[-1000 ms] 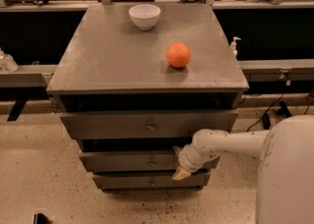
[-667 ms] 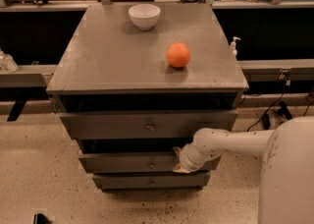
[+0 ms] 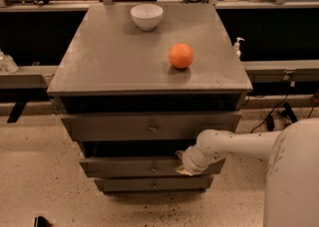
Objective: Open middle drawer
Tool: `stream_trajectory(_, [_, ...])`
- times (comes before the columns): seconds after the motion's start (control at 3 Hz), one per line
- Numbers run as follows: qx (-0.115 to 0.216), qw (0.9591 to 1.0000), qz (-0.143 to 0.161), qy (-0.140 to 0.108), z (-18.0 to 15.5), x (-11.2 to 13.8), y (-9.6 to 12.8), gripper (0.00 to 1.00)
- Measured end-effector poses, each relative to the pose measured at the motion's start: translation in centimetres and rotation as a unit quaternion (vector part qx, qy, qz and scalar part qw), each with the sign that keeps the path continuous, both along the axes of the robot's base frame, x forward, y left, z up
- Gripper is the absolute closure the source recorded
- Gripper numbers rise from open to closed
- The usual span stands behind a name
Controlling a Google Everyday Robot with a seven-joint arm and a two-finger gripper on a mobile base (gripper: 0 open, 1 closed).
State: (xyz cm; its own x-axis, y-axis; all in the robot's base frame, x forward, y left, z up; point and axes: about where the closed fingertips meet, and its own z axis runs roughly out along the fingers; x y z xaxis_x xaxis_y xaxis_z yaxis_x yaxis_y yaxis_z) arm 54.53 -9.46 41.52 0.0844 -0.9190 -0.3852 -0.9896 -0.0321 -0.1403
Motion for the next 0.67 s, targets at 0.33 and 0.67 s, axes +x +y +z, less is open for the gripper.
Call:
stream_trajectory(0.33, [0.0,1.0,0.0,0.0,0.17,0.0,0.0,0.61])
stream_trajectory(0.67, [0.0,1.0,0.0,0.0,0.59,0.0,0.0,0.39])
